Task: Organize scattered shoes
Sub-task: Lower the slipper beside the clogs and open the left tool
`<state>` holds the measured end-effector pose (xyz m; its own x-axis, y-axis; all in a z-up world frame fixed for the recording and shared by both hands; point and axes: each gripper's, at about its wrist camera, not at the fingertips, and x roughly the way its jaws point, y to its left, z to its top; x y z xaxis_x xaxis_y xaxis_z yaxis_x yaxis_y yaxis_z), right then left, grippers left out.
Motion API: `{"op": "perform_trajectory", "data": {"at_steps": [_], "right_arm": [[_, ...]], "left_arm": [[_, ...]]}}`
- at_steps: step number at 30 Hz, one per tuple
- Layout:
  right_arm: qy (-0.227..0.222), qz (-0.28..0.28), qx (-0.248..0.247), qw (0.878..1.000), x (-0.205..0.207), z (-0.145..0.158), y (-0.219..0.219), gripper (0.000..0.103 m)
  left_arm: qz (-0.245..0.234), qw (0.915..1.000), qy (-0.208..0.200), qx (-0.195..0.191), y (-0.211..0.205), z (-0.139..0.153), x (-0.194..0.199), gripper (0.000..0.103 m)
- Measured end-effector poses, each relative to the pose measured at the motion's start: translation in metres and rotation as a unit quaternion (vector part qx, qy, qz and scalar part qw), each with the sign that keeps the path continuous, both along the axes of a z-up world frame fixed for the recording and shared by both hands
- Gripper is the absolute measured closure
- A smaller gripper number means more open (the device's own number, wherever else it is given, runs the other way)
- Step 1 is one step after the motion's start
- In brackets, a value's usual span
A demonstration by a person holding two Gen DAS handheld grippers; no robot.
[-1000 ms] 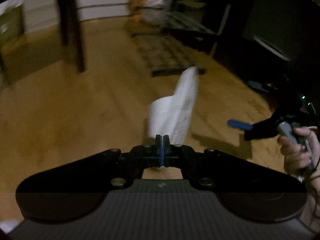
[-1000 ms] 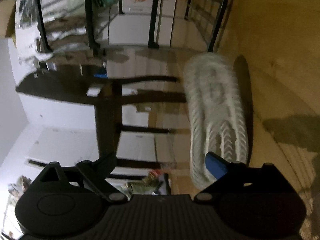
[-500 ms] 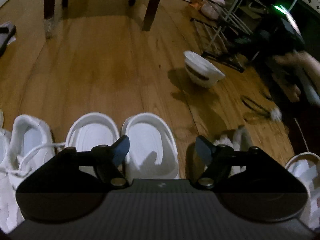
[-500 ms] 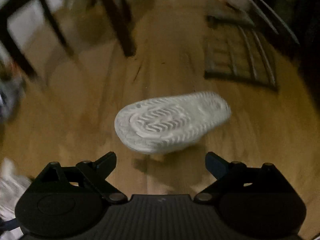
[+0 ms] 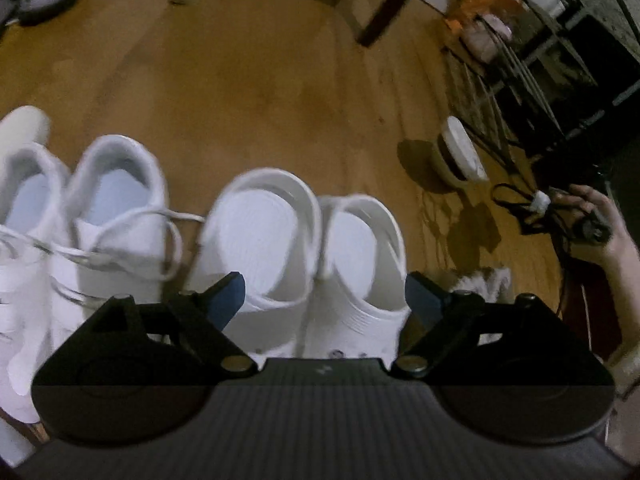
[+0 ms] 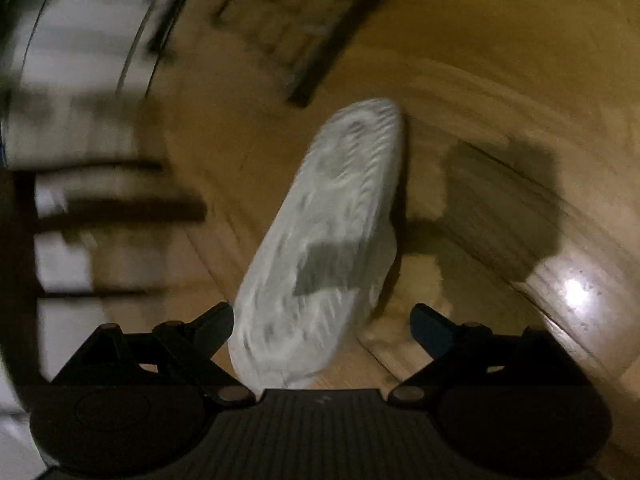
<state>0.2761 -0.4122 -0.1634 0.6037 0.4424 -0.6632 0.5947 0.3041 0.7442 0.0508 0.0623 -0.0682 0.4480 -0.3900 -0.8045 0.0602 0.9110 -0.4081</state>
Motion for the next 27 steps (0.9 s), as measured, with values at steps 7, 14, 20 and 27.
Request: {"op": "perform_trajectory", "data": {"at_steps": [7,14,20,27], "right_arm": [[-0.006,-0.027,0.075,0.997,-0.011,-0.062,-0.016,0.011],[-0.073,0.048,0.029,0.996,-0.002,-0.055,0.0,0.028],[-0.12,0.156,-0.105,0.975,-0.001,0.006,0.047,0.029],[0.002,0.276,-0.335,0.901,-0.009,0.071,0.149,0.026]], "left_arm": [[-0.028,0.999,0.011,0.032,-0.022,-0.006,0.009,0.016],[-0.027,0.9991,0.003,0.034,-0.018,-0.001,0.006,0.015],[-0.023,0.9991,-0.006,0.034,-0.013,0.003,0.003,0.015],[0.02,0.9995,-0.012,0.022,0.014,0.01,-0.005,0.015]]}}
